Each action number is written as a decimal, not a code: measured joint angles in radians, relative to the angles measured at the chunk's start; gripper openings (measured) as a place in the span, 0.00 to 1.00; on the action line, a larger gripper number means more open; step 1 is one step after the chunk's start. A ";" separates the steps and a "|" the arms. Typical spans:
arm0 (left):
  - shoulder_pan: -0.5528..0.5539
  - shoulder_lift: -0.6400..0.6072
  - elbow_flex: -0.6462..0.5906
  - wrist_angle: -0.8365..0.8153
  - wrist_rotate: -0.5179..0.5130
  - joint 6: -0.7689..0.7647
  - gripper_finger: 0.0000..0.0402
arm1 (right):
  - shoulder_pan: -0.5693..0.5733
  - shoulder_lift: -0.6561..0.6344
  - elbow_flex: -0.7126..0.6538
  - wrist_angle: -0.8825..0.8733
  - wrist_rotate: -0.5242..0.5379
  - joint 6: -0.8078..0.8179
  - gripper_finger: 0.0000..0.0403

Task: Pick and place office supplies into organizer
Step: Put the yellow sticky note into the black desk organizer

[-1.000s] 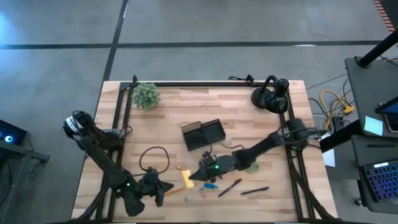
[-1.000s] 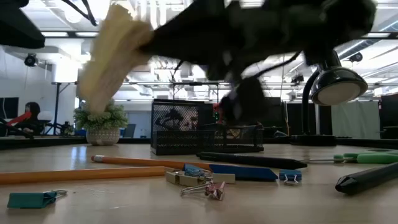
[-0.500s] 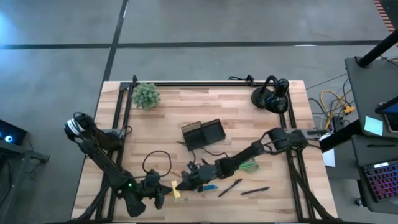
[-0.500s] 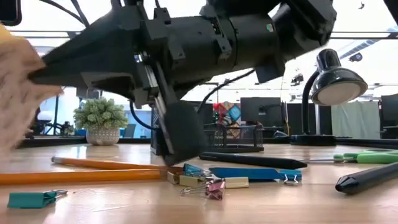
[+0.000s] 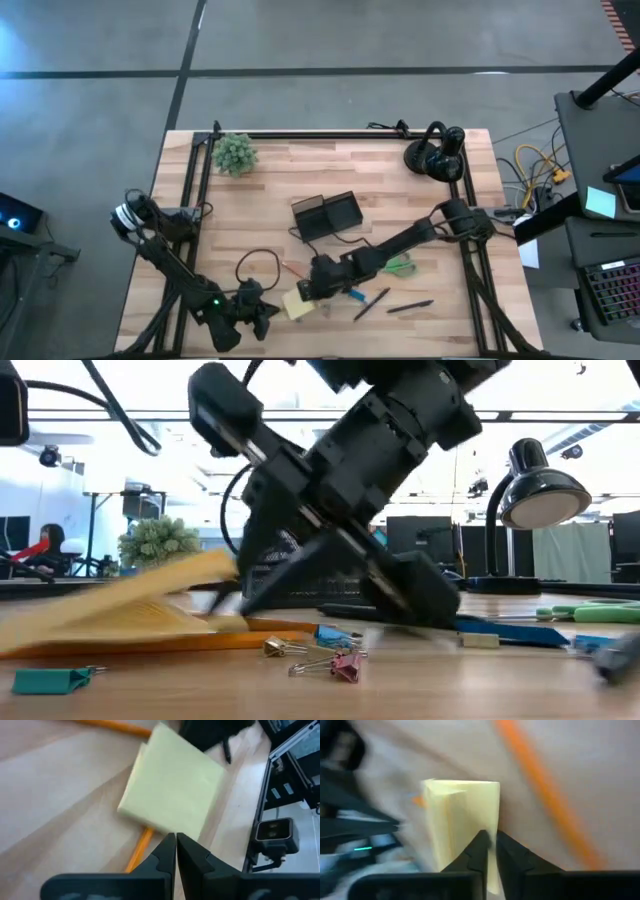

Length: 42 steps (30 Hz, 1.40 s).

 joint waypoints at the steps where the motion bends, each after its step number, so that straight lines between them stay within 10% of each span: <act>1: 0.000 0.012 0.003 0.012 0.000 0.000 0.00 | -0.003 -0.004 0.026 -0.073 0.002 -0.039 0.10; 14: 0.027 0.039 0.001 0.103 -0.014 0.007 0.00 | -0.007 -0.012 0.392 -0.780 0.148 -0.501 0.35; 28: -0.003 0.002 0.015 0.098 0.066 0.000 0.00 | 0.057 -0.009 0.446 -0.746 0.104 -1.274 0.39; 42: -0.012 -0.010 0.014 0.094 0.001 0.047 0.00 | 0.197 0.069 0.445 -0.606 0.409 -1.659 0.43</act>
